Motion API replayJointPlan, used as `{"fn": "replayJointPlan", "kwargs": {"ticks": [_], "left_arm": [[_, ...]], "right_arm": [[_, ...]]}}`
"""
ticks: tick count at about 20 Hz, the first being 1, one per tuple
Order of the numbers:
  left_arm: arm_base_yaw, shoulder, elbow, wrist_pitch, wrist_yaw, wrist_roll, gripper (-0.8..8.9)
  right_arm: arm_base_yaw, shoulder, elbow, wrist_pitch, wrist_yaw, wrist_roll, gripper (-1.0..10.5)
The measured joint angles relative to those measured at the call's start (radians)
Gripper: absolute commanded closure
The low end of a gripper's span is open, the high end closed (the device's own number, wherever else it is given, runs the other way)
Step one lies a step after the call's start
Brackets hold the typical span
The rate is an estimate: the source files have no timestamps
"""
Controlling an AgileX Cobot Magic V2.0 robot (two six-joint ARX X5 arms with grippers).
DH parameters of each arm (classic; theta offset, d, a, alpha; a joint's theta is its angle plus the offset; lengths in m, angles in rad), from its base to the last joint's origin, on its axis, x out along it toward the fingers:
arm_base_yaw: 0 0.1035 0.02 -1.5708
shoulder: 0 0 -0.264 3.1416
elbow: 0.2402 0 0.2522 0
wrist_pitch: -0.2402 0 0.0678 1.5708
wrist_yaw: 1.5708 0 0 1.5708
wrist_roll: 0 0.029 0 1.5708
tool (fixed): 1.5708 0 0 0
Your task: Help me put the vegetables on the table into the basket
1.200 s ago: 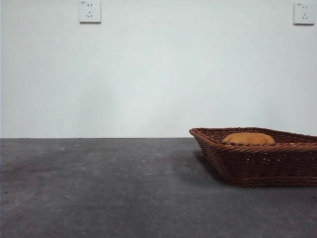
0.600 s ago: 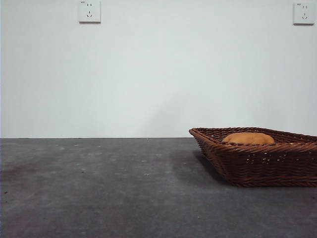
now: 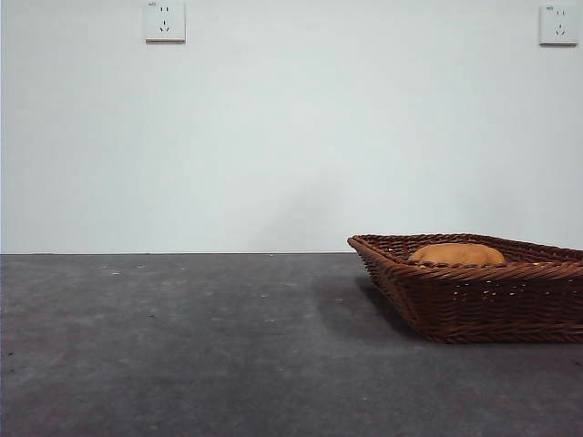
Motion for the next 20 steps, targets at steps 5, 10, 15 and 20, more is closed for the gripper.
{"fn": "replayJointPlan", "kwargs": {"ticks": [5, 10, 15, 20], "left_arm": [[0.016, -0.030, -0.054, -0.049, 0.000, -0.073, 8.17], [0.016, -0.031, -0.054, -0.060, 0.000, -0.095, 8.17], [0.016, -0.020, -0.053, -0.060, 0.000, -0.095, 8.17], [0.016, -0.020, -0.053, -0.059, 0.000, -0.095, 8.17]], "right_arm": [[0.000, 0.000, 0.000, 0.000, 0.000, 0.000, 9.5], [0.000, 0.000, 0.000, 0.000, 0.000, 0.000, 9.5], [0.000, 0.000, 0.000, 0.000, 0.000, 0.000, 9.5], [0.000, 0.000, 0.000, 0.000, 0.000, 0.000, 9.5]]}}
